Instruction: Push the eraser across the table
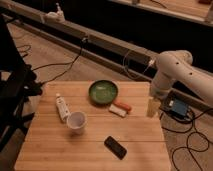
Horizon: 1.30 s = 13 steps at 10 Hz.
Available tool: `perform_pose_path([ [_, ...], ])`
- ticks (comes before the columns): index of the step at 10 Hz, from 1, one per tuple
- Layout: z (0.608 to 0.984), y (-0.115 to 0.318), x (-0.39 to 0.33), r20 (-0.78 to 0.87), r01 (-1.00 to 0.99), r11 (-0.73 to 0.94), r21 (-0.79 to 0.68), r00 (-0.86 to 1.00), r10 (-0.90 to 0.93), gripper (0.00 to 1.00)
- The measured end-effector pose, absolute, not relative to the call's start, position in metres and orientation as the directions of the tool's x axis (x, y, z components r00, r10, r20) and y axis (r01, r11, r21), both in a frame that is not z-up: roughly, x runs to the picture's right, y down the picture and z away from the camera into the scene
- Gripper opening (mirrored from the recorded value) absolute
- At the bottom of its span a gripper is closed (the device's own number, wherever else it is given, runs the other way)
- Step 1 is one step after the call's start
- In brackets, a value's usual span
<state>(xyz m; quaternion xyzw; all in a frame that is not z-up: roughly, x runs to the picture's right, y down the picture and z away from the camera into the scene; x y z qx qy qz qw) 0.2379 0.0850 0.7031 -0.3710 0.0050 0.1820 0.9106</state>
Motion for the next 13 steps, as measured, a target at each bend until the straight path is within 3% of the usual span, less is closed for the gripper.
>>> perform_pose_path([
  [4, 0.703, 0.085, 0.238, -0.144, -0.335, 0.658, -0.674, 0.934, 0.328, 0.75],
  [11, 0.703, 0.09, 0.238, -0.144, -0.327, 0.656, -0.68, 0.937, 0.317, 0.06],
  [13, 0.707, 0.104, 0.23, -0.126, -0.292, 0.65, -0.701, 0.949, 0.29, 0.0],
])
